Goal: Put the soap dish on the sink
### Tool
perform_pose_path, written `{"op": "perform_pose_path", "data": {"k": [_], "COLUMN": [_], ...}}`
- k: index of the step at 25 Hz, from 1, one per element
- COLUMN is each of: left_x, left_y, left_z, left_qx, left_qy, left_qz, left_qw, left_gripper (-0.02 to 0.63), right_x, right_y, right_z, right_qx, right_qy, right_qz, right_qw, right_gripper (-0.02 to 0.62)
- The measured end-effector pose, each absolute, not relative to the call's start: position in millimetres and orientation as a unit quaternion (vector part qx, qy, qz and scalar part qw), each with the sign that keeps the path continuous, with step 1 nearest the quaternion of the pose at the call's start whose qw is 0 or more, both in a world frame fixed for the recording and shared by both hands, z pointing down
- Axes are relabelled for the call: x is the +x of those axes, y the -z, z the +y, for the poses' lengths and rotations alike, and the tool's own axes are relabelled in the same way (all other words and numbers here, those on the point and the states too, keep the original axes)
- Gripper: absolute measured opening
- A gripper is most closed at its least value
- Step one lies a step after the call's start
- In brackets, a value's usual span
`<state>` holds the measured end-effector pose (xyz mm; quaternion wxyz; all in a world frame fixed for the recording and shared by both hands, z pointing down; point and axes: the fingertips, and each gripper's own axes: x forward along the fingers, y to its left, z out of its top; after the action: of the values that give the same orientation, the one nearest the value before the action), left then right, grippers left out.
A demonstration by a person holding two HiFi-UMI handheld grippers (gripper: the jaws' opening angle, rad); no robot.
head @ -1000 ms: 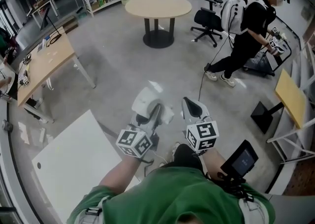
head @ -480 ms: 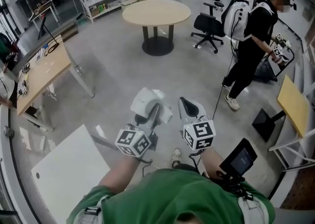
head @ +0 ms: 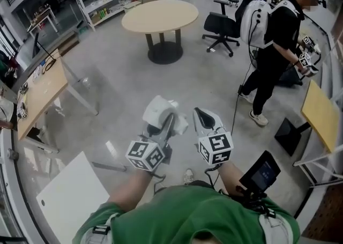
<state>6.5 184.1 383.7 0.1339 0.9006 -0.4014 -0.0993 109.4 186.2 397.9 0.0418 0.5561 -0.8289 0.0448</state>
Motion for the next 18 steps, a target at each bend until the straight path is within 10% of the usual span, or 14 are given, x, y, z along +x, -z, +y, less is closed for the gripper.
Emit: {"op": "perform_pose_path", "data": {"k": [18], "left_x": [19], "left_y": [-398], "left_z": [103], "left_qx": [0.892], "left_qy": [0.097], "left_qz": [-0.416], "left_qw": [0.143], "left_gripper": [0.15], "right_x": [123], "right_y": [-415], "right_z": [102], "right_qx": [0.547], "right_qy": [-0.056], "right_qz": [-0.833], "right_qw": [0.057], "right_gripper": [0.003]}}
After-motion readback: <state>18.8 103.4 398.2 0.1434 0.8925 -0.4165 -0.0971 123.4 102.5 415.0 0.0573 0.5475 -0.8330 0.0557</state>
